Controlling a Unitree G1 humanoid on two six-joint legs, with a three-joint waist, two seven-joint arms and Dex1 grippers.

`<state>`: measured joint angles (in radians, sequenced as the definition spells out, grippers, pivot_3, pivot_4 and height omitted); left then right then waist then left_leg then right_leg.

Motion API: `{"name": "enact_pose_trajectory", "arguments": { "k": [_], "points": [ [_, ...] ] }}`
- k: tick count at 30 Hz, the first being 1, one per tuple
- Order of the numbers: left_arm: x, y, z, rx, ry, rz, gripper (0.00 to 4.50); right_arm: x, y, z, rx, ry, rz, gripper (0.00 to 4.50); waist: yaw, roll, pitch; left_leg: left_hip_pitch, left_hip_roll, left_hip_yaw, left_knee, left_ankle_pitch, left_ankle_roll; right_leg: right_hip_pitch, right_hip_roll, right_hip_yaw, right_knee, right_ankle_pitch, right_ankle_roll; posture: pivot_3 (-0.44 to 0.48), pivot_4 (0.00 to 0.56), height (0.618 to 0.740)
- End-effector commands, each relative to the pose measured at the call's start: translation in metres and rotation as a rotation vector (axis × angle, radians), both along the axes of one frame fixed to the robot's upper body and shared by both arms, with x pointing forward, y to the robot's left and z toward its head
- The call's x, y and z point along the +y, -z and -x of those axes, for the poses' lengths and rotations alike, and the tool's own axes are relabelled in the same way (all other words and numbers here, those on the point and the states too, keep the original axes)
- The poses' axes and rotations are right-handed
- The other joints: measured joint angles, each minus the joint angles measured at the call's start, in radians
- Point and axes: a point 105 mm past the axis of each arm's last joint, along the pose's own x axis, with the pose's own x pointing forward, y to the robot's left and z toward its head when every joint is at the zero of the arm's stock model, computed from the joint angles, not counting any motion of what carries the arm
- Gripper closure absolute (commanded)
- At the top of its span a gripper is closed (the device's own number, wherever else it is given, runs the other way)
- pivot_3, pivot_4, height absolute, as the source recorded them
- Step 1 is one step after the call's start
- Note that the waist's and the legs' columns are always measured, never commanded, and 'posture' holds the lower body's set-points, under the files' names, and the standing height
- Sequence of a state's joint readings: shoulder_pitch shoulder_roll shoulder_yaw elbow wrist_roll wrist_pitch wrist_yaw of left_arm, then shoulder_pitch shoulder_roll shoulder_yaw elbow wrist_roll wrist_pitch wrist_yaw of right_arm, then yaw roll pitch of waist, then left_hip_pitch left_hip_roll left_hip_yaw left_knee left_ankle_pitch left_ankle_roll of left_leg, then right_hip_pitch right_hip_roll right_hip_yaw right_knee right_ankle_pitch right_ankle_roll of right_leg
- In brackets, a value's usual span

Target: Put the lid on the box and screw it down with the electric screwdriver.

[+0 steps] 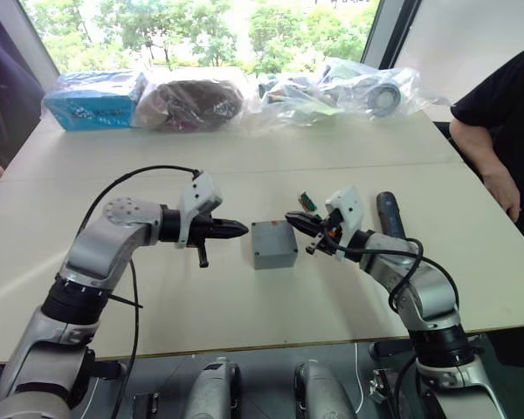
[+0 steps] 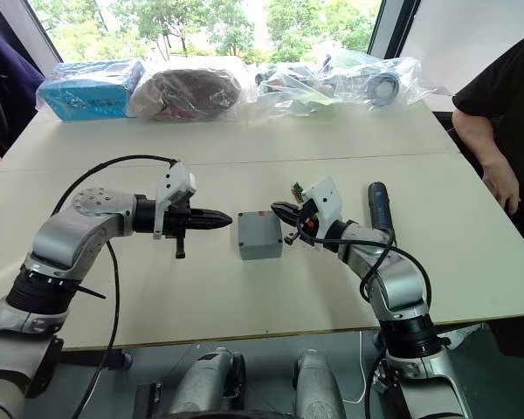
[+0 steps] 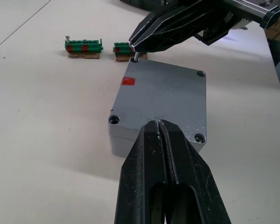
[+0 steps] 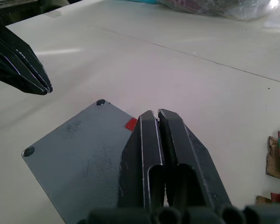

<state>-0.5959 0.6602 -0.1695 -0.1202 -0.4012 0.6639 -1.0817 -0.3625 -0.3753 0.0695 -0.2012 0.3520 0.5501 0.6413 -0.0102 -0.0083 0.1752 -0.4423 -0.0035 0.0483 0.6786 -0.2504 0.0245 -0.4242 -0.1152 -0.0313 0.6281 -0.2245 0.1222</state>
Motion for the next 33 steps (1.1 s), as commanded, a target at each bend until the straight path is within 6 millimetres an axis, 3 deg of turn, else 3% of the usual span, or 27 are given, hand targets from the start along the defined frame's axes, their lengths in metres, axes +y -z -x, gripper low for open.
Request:
{"name": "enact_pose_trajectory", "arguments": {
  "k": [1,10,14,20,24,28,33],
  "points": [
    [-0.003,-0.012,-0.002,-0.052,0.008,0.015,4.50,0.000,-0.006,-0.002,-0.040,0.006,-0.004,4.47,0.000,0.000,0.000,0.000,0.000,0.000,0.000,0.000,0.000,0.000,0.000,0.000,0.000,0.000,0.000,0.000,0.150,0.740],
    [-0.005,-0.012,-0.003,-0.061,0.008,0.021,4.50,0.000,0.002,-0.002,-0.018,0.011,0.015,4.47,0.000,0.000,0.000,0.000,0.000,0.000,0.000,0.000,0.000,0.000,0.000,0.000,0.000,0.000,0.000,0.000,0.150,0.740],
    [-0.006,-0.012,-0.002,-0.062,0.010,0.025,4.50,-0.003,0.002,-0.004,-0.025,0.026,0.023,3.60,0.000,0.000,0.000,0.000,0.000,0.000,0.000,0.000,0.000,0.000,0.000,0.000,0.000,0.000,0.000,0.000,0.150,0.740],
    [-0.008,-0.012,-0.003,-0.065,0.012,0.029,4.50,-0.007,-0.003,-0.004,-0.040,0.034,0.023,1.23,0.000,0.000,0.000,0.000,0.000,0.000,0.000,0.000,0.000,0.000,0.000,0.000,0.000,0.000,0.000,0.000,0.150,0.740],
    [-0.011,-0.017,-0.004,-0.067,0.022,0.055,4.50,-0.015,-0.019,-0.001,-0.064,0.057,-0.013,0.08,0.001,0.000,0.000,0.000,0.000,0.000,0.000,0.000,0.000,0.000,0.000,0.000,0.000,0.000,0.000,0.000,0.150,0.740],
    [-0.025,-0.030,0.002,-0.065,0.096,0.108,4.50,-0.043,-0.065,0.003,-0.037,0.155,-0.157,0.08,0.008,0.000,0.000,0.000,0.000,0.000,0.001,0.000,0.000,0.000,0.000,0.000,0.000,0.000,0.000,0.000,0.150,0.740],
    [-0.042,-0.036,0.014,-0.092,0.208,0.114,4.50,-0.082,-0.100,0.013,0.065,0.221,-0.064,0.03,0.015,0.000,0.000,0.000,0.001,0.000,0.001,0.000,0.000,0.000,-0.001,0.000,0.000,0.000,0.000,0.000,0.150,0.740]
  ]
}}
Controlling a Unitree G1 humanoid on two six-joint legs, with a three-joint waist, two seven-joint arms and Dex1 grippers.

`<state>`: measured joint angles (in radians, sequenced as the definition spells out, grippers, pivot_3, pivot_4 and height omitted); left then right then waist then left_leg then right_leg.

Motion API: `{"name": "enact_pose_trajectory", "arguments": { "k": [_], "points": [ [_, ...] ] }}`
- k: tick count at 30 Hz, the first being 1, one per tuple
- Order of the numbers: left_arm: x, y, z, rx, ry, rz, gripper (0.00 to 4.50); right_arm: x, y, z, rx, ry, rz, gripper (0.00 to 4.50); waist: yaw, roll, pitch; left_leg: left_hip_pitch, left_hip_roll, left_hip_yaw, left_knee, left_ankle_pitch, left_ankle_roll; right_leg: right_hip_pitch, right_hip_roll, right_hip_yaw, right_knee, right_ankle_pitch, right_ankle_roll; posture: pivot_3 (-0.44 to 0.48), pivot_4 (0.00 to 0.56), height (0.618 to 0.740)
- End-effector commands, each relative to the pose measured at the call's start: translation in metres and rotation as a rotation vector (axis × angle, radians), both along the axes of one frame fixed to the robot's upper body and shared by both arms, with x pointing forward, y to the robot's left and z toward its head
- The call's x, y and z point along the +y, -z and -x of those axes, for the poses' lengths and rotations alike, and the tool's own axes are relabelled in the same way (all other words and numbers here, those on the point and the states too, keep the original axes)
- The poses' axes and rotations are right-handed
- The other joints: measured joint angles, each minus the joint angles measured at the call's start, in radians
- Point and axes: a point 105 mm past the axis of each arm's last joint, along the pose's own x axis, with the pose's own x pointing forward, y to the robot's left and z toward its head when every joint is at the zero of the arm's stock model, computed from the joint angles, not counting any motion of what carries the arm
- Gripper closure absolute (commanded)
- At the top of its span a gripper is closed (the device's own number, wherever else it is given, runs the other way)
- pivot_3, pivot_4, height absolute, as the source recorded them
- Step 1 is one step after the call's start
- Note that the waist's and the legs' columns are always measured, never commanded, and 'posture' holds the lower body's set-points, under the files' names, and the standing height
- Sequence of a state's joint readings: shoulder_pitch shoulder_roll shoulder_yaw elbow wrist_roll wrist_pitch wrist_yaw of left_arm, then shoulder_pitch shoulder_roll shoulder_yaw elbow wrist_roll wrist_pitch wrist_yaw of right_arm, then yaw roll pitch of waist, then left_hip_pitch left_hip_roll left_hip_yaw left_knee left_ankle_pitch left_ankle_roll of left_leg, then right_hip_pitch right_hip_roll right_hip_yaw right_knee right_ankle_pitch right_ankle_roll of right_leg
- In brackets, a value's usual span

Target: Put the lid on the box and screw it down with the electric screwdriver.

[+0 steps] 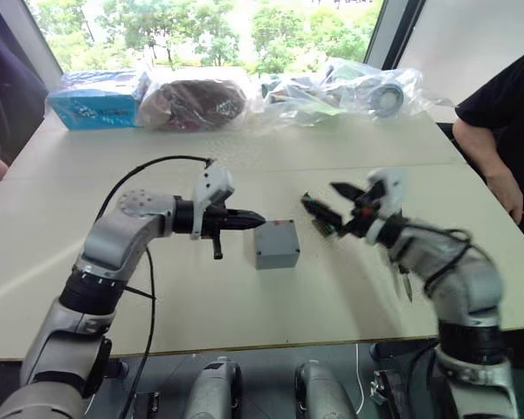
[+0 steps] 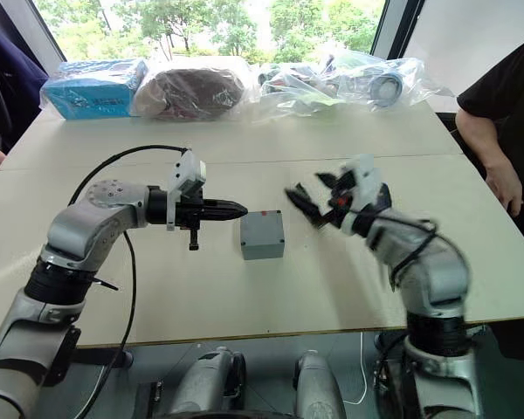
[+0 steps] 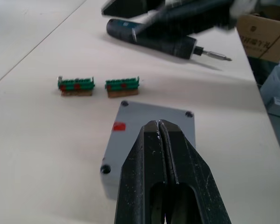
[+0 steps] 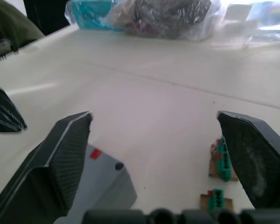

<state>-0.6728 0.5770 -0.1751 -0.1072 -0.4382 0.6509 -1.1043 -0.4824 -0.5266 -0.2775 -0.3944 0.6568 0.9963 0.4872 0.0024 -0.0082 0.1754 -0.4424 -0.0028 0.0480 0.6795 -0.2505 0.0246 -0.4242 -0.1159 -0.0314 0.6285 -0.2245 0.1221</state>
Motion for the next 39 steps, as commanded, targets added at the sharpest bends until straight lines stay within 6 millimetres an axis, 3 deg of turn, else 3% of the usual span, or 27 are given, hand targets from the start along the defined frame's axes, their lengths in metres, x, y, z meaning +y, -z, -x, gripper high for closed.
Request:
{"name": "enact_pose_trajectory", "arguments": {
  "k": [1,3,6,8,13,21,34,39],
  "points": [
    [-0.017,-0.015,0.014,-0.062,0.114,0.023,4.50,-0.022,-0.025,0.012,0.066,0.036,0.064,0.03,0.005,0.000,0.000,0.000,0.000,0.000,0.000,0.000,0.000,0.000,0.000,0.000,0.000,0.000,0.000,0.000,0.150,0.740],
    [-0.024,-0.016,0.020,-0.076,0.154,0.019,4.50,-0.043,-0.022,0.010,0.201,0.132,0.125,0.03,0.007,0.000,0.000,0.000,0.000,0.000,0.000,0.000,0.000,0.000,0.000,0.000,0.000,0.000,0.000,0.000,0.150,0.740],
    [-0.030,-0.015,0.028,-0.088,0.217,0.000,4.50,-0.076,0.006,0.020,0.532,0.202,0.263,0.03,0.011,0.000,0.000,0.000,0.000,0.001,0.000,0.000,0.000,0.000,-0.001,0.000,0.000,-0.002,-0.004,0.000,0.150,0.740],
    [-0.032,-0.015,0.031,-0.097,0.240,-0.011,4.50,-0.083,0.008,0.023,0.581,0.207,0.293,0.03,0.012,0.000,0.000,-0.001,-0.001,0.000,0.000,-0.001,0.001,0.000,-0.003,0.000,-0.001,-0.002,-0.005,0.000,0.150,0.740],
    [-0.038,-0.011,0.030,-0.115,0.253,-0.006,4.50,-0.111,0.035,0.028,0.841,0.263,0.351,0.03,-0.002,0.001,0.000,-0.001,0.000,0.003,0.000,-0.002,0.003,0.000,-0.003,0.001,-0.006,-0.002,-0.005,0.000,0.150,0.740],
    [-0.036,-0.005,0.031,-0.104,0.198,0.013,4.50,-0.109,0.048,0.015,0.972,0.251,0.327,0.03,-0.013,0.002,0.001,-0.002,0.000,0.003,0.000,-0.002,0.004,0.000,-0.002,0.001,-0.008,-0.002,-0.004,0.000,0.150,0.740],
    [-0.034,0.003,0.034,-0.089,0.124,0.032,4.50,-0.108,0.083,-0.012,1.037,0.243,0.479,0.03,-0.014,0.002,0.001,-0.003,-0.001,0.003,0.000,-0.002,0.004,0.000,-0.001,0.001,-0.008,0.000,-0.001,0.000,0.150,0.740],
    [-0.033,0.003,0.034,-0.084,0.107,0.036,4.50,-0.106,0.090,-0.007,1.077,0.210,0.517,1.31,-0.013,0.002,0.001,-0.003,-0.001,0.003,0.001,-0.002,0.004,0.001,-0.001,0.001,-0.009,0.000,0.000,0.000,0.150,0.740]
  ]
}}
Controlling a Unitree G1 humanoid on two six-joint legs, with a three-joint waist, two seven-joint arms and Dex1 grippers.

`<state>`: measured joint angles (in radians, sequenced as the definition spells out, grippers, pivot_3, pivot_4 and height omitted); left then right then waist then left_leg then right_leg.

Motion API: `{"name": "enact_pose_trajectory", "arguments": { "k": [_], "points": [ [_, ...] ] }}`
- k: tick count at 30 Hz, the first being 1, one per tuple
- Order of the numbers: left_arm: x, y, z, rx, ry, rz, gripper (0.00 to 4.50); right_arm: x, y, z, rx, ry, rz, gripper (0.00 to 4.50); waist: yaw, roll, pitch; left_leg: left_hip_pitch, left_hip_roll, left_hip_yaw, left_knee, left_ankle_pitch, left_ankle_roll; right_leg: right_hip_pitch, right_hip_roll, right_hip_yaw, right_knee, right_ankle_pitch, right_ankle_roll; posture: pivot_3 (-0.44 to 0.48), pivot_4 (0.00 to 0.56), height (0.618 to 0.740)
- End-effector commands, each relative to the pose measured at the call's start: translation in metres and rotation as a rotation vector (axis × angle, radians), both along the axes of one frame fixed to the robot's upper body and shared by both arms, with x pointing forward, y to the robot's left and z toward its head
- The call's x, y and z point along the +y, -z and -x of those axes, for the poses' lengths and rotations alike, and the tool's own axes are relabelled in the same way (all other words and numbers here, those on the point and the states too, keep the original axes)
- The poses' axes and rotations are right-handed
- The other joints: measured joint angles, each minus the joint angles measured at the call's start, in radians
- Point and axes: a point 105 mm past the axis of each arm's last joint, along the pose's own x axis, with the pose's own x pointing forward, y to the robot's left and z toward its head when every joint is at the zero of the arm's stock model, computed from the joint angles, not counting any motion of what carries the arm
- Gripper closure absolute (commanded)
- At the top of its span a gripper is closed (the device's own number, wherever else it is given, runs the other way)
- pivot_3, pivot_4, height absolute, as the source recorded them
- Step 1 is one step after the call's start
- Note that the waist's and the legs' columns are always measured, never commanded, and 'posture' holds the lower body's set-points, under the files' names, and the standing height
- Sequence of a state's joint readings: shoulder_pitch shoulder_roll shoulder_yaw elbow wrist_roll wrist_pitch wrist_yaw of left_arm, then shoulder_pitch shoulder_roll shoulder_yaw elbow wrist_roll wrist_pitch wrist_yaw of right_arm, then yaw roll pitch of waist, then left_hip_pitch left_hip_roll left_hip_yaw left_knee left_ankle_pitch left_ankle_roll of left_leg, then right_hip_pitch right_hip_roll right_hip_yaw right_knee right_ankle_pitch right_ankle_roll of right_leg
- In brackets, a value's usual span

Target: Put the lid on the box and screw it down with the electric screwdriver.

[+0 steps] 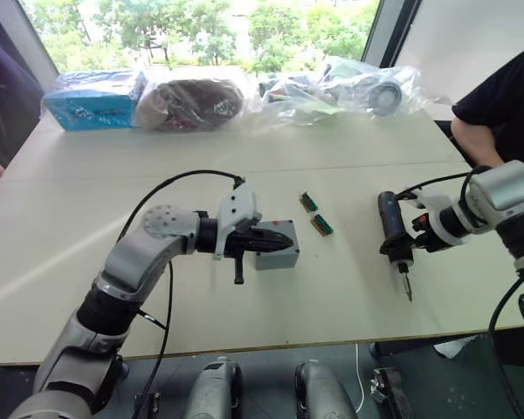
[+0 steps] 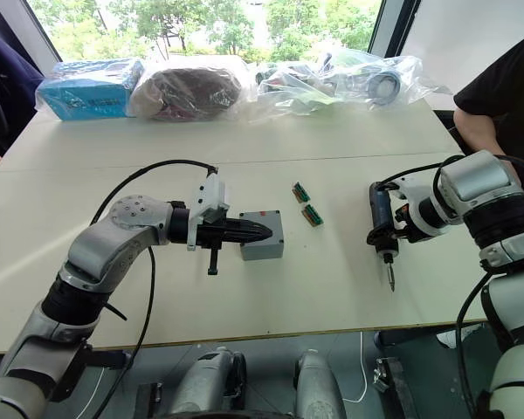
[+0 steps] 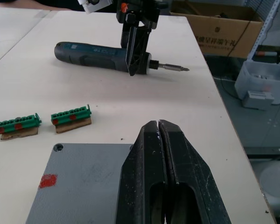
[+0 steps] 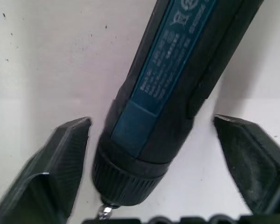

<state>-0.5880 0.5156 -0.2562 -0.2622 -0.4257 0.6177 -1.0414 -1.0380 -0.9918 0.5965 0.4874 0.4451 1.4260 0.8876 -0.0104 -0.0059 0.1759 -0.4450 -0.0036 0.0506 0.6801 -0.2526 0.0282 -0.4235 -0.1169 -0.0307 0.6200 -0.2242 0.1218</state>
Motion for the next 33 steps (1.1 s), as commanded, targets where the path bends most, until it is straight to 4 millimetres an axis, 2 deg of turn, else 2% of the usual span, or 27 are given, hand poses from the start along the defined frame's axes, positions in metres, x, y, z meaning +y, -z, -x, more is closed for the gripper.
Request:
{"name": "enact_pose_trajectory", "arguments": {
  "k": [1,4,7,9,12,14,15,16,17,18,19,23,25,33],
  "points": [
    [-0.001,-0.009,0.004,-0.034,0.007,0.024,4.50,0.003,0.002,0.002,0.028,-0.020,-0.002,1.75,0.000,0.000,0.000,0.000,0.000,0.000,0.000,0.000,0.000,0.000,0.000,0.000,0.000,0.000,0.000,0.000,0.150,0.740],
    [-0.001,-0.010,0.002,-0.036,-0.003,0.028,4.50,-0.001,0.003,0.001,0.034,0.036,0.011,2.66,0.000,0.000,0.000,0.000,0.000,-0.001,0.000,0.000,0.000,0.000,0.000,0.000,0.001,0.000,0.000,0.000,0.150,0.740],
    [0.004,-0.010,-0.005,-0.040,-0.030,0.025,4.50,-0.002,-0.005,-0.008,-0.028,0.054,0.014,2.71,0.000,-0.001,0.000,0.001,0.000,-0.001,0.000,0.000,0.000,0.001,0.000,-0.001,0.001,0.000,0.000,0.000,0.150,0.740],
    [0.011,-0.010,-0.011,-0.043,-0.051,0.014,4.50,-0.001,-0.020,-0.019,-0.110,0.056,0.004,2.71,-0.002,-0.001,0.000,0.001,0.000,0.000,0.000,0.000,0.000,0.001,0.000,0.000,0.000,0.000,0.000,0.000,0.150,0.740],
    [0.021,-0.013,-0.020,-0.044,-0.076,-0.002,4.50,0.003,-0.056,-0.037,-0.289,0.053,-0.047,2.71,-0.003,0.002,0.001,0.001,0.000,0.001,0.001,0.000,0.000,0.000,0.000,0.000,0.000,0.000,0.000,0.000,0.150,0.740],
    [0.026,-0.015,-0.024,-0.042,-0.083,-0.006,4.50,0.013,-0.080,-0.043,-0.411,0.025,-0.128,2.71,-0.002,0.007,0.004,0.000,-0.001,0.002,0.000,0.000,0.000,-0.002,0.000,0.000,0.001,0.001,0.000,0.000,0.150,0.740],
    [0.029,-0.016,-0.027,-0.038,-0.088,-0.009,4.50,0.025,-0.100,-0.047,-0.522,-0.008,-0.201,2.71,-0.001,0.007,0.004,0.000,-0.001,0.002,0.000,0.000,0.000,-0.002,0.000,0.000,0.002,0.001,0.000,0.000,0.150,0.740],
    [0.032,-0.017,-0.030,-0.029,-0.091,-0.013,4.50,0.049,-0.137,-0.048,-0.748,-0.086,-0.368,2.71,-0.001,0.007,0.004,0.000,-0.001,0.002,0.000,0.000,0.000,-0.003,0.000,0.000,0.003,0.001,0.001,0.000,0.150,0.740],
    [0.035,-0.017,-0.033,-0.022,-0.093,-0.021,4.50,0.064,-0.169,-0.041,-0.954,-0.130,-0.501,2.71,-0.001,0.005,0.005,0.000,-0.001,0.002,-0.001,0.000,0.000,-0.003,0.000,0.000,0.005,0.000,0.001,0.000,0.150,0.740],
    [0.037,-0.017,-0.035,-0.018,-0.091,-0.031,4.50,0.069,-0.190,-0.029,-1.116,-0.137,-0.580,2.71,-0.002,0.005,0.005,0.000,0.000,0.001,-0.002,0.000,-0.001,-0.003,0.002,-0.001,0.004,0.000,0.001,0.000,0.150,0.740],
    [0.038,-0.016,-0.036,-0.013,-0.086,-0.039,4.50,0.073,-0.198,-0.018,-1.219,-0.131,-0.626,2.71,-0.001,0.005,0.005,0.000,0.000,0.002,-0.003,0.000,-0.001,-0.004,0.003,0.000,0.004,0.000,0.001,0.000,0.150,0.740],
    [0.035,-0.012,-0.039,-0.007,-0.063,-0.065,4.50,0.111,-0.194,0.018,-1.396,-0.149,-0.805,2.71,0.015,0.006,0.005,0.000,0.001,-0.002,-0.004,0.002,-0.003,-0.003,0.004,-0.002,0.009,-0.001,0.001,0.000,0.150,0.740],
    [0.034,-0.008,-0.042,-0.021,-0.069,-0.082,4.50,0.129,-0.185,0.030,-1.429,-0.144,-0.861,2.71,0.019,0.006,0.005,0.000,0.001,-0.001,-0.002,0.002,-0.003,-0.002,0.002,-0.001,0.008,0.000,0.001,0.000,0.150,0.740],
    [0.023,0.000,-0.044,-0.020,-0.044,-0.101,4.50,0.165,-0.139,0.031,-1.474,-0.166,-0.713,2.71,0.016,0.006,0.005,0.001,-0.003,-0.001,0.001,0.001,-0.002,-0.002,0.001,0.000,0.009,0.000,0.001,0.000,0.150,0.740]
  ]
}}
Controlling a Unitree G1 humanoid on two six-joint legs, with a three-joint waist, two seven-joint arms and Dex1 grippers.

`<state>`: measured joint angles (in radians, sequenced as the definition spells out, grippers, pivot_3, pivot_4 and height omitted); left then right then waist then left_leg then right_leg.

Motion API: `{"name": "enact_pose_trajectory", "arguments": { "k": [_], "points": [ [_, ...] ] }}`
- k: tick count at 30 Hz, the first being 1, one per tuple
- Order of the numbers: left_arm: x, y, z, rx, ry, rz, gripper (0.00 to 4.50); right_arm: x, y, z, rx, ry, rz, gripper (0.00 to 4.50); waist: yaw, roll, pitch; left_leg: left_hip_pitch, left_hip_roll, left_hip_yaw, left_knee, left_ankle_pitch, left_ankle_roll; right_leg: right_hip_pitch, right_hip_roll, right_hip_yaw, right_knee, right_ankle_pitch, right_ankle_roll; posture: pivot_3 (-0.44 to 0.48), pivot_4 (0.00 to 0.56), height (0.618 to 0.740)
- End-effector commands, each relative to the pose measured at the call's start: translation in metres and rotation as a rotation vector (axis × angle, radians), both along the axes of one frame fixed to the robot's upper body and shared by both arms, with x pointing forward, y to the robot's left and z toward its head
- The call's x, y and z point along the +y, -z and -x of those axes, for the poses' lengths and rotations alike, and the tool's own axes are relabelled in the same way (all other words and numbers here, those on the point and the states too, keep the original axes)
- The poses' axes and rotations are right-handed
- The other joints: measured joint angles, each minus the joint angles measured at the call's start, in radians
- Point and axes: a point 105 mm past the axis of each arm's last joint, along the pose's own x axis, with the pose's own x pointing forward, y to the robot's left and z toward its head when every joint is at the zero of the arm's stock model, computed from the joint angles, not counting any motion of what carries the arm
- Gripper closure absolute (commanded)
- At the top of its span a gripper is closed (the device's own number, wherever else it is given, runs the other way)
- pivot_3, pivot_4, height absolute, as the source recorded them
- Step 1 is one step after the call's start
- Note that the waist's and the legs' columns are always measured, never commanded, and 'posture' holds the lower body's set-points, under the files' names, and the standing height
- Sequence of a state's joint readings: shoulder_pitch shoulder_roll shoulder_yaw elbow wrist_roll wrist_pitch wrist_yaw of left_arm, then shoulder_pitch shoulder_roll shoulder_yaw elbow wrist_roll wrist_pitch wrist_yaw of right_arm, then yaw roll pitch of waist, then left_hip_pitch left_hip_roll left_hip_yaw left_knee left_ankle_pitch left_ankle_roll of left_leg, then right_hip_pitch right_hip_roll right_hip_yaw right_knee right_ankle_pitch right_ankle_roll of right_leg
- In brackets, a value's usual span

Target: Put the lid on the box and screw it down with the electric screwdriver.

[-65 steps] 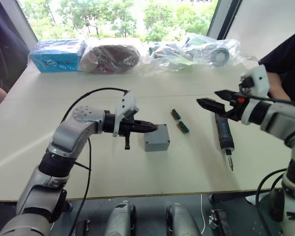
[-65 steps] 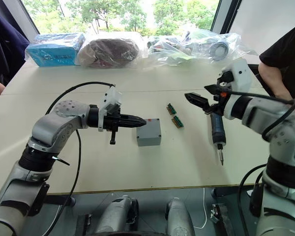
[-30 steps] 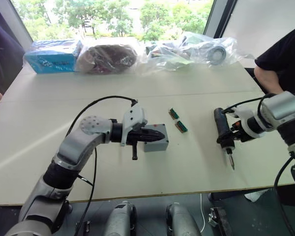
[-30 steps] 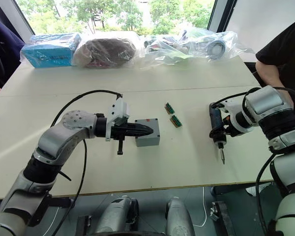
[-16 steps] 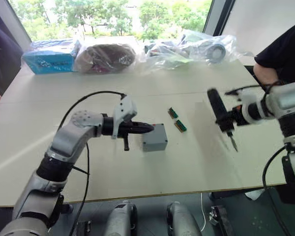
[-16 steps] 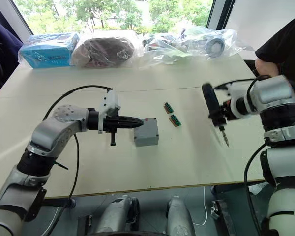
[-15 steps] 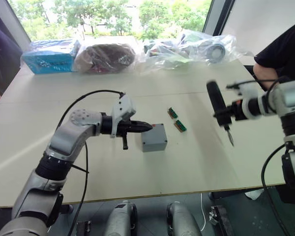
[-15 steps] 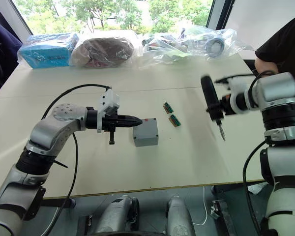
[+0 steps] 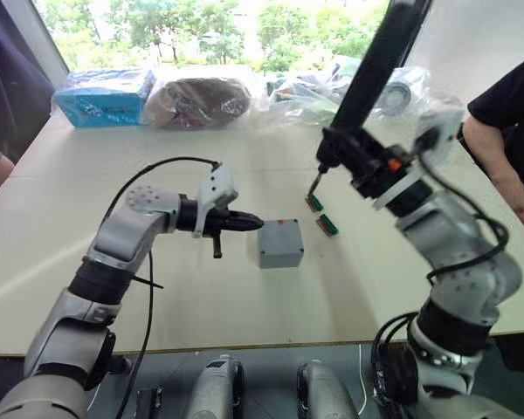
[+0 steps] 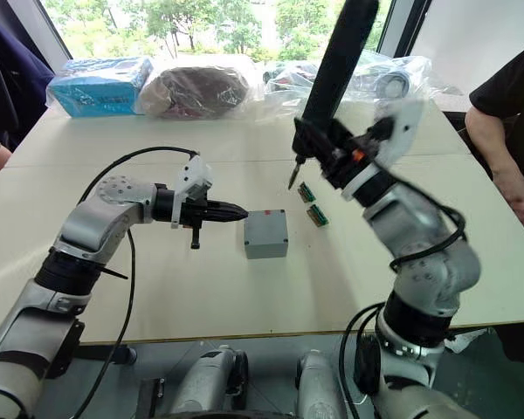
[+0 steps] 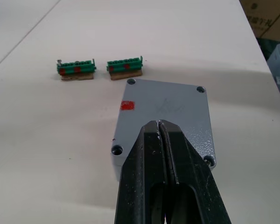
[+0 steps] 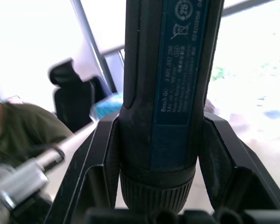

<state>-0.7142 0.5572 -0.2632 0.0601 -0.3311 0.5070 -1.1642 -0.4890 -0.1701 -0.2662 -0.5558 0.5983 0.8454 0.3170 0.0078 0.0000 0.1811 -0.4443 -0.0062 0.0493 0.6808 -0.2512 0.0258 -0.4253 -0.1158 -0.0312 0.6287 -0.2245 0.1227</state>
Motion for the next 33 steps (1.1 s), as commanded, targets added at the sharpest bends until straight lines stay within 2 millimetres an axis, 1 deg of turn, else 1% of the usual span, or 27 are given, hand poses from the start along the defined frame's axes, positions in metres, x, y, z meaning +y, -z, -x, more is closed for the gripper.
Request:
{"name": "enact_pose_trajectory", "arguments": {
  "k": [1,5,10,12,17,33],
  "points": [
    [-0.009,-0.011,0.000,-0.050,0.035,0.003,4.50,0.013,-0.012,0.010,-0.144,0.012,0.006,2.71,-0.004,0.000,0.000,0.000,0.000,0.000,0.000,0.000,0.000,0.000,0.001,0.000,0.000,0.000,0.000,0.000,0.150,0.740],
    [-0.013,-0.005,0.001,-0.053,0.053,-0.026,4.50,0.024,-0.001,0.009,-0.154,-0.003,0.035,2.71,-0.010,0.000,0.000,0.000,0.001,0.000,0.000,0.000,0.000,0.000,0.002,0.000,0.000,0.000,0.000,0.000,0.150,0.740],
    [-0.010,0.015,0.000,-0.073,0.068,-0.118,4.50,0.032,0.013,0.006,-0.153,-0.005,0.069,2.71,-0.018,0.000,0.000,0.000,0.001,-0.001,0.000,0.000,0.000,0.000,0.002,0.000,0.000,0.000,0.000,0.000,0.150,0.740],
    [-0.010,0.018,-0.001,-0.080,0.070,-0.130,4.50,0.034,0.017,0.005,-0.155,-0.004,0.088,2.71,-0.018,0.000,0.000,0.000,0.001,-0.001,-0.001,0.000,0.000,0.000,0.002,0.000,0.000,0.000,0.000,0.000,0.150,0.740],
    [-0.012,0.017,-0.002,-0.075,0.065,-0.110,4.50,0.030,0.030,-0.001,-0.149,0.032,0.118,2.71,-0.017,0.000,0.000,0.000,0.002,-0.001,-0.001,0.000,0.000,0.000,0.002,0.000,0.000,0.000,0.000,0.000,0.150,0.740],
    [-0.012,0.021,-0.002,-0.065,0.057,-0.103,4.50,0.031,0.053,-0.010,-0.116,0.067,0.120,2.71,-0.018,0.000,0.000,0.001,0.002,-0.001,0.000,0.000,0.000,0.001,0.002,0.000,0.000,0.000,0.000,0.000,0.150,0.740]
  ]
}}
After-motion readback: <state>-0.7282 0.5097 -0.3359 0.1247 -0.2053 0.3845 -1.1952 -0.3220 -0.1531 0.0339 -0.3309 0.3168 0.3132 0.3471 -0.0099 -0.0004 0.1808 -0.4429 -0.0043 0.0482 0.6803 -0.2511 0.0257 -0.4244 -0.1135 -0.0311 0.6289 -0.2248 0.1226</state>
